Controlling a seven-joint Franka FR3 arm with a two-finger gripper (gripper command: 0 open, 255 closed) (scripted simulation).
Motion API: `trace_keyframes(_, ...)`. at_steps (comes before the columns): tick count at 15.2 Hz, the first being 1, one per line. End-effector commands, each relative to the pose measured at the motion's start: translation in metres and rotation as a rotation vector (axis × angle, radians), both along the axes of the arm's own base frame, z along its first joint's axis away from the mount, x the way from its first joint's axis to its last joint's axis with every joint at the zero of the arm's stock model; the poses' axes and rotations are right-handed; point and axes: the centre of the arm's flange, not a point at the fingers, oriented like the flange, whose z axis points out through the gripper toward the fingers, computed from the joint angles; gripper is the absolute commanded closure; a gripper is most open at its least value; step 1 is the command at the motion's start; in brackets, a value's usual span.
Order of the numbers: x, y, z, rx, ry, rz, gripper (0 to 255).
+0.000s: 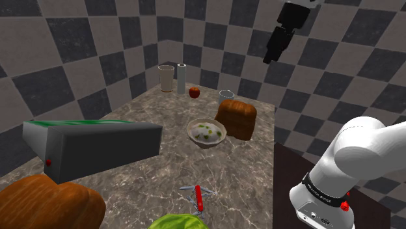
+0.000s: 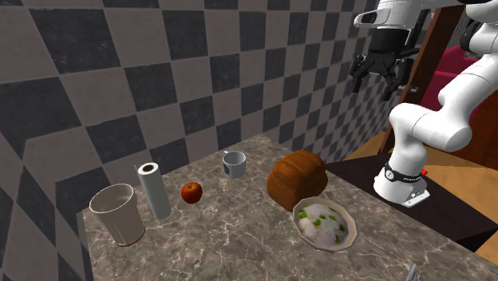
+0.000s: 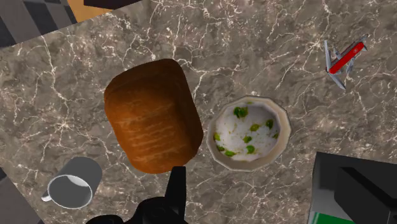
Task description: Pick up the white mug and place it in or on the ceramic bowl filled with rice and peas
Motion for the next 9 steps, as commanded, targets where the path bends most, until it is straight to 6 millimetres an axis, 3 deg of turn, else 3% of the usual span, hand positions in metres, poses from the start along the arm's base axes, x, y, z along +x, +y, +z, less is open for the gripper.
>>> trace_keyframes(1,0.0,0.0,0.0,0.0,0.0,0.0,0)
trace_keyframes(9,0.071,-0.041,-0.067,-0.03,0.025,0.021,0)
